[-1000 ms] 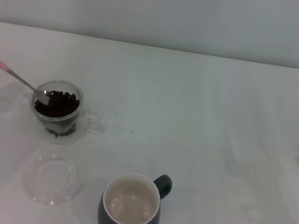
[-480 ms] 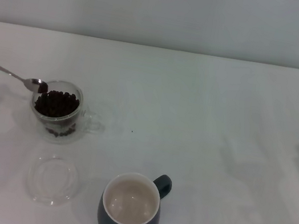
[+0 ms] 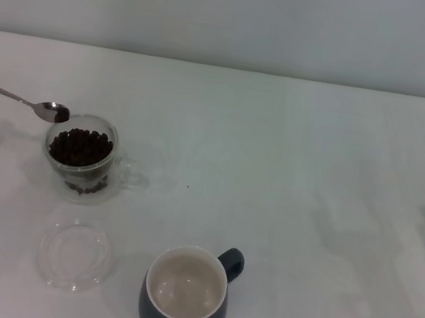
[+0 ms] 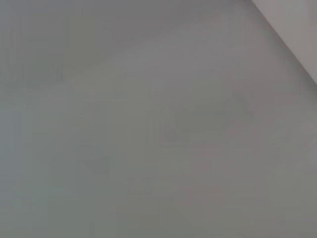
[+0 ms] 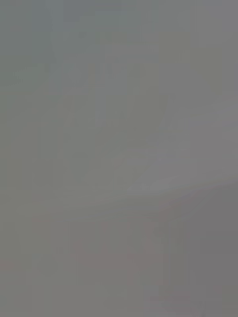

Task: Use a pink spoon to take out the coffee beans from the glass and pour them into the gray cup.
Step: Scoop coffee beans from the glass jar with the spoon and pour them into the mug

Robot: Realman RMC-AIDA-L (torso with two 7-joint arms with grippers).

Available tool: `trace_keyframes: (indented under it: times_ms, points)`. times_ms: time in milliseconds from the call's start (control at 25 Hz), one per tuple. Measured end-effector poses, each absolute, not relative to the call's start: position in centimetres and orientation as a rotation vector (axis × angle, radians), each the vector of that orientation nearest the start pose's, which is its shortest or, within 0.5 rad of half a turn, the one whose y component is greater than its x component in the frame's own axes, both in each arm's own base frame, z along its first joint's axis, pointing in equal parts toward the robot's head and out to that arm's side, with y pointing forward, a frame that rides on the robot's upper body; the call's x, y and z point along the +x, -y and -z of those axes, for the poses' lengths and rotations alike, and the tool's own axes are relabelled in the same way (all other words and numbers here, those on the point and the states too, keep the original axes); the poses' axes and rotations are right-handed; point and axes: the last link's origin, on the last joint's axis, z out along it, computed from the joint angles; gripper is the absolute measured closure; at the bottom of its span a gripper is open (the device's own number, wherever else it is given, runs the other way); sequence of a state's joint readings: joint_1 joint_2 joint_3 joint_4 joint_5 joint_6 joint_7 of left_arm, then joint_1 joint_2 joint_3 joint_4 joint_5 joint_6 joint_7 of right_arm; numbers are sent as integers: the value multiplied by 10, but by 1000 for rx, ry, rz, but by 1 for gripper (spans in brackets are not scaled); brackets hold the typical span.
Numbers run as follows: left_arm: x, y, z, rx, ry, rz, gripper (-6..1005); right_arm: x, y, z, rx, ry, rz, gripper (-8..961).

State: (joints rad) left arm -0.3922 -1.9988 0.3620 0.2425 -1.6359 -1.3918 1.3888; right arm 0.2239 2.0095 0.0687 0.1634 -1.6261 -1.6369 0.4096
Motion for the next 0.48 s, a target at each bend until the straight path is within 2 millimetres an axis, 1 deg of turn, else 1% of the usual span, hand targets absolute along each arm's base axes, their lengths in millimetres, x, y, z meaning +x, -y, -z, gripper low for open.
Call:
trace_keyframes:
  times_ms: [320,480]
  points:
    - [-350,-311,-51,-1544,1541,1483,862,354,-231,-20,-1504,-575,-1019,260]
    - [-342,-310,-42,-1538,1561,1539,862,354,-232,-20,-1505,-574,-1021,260]
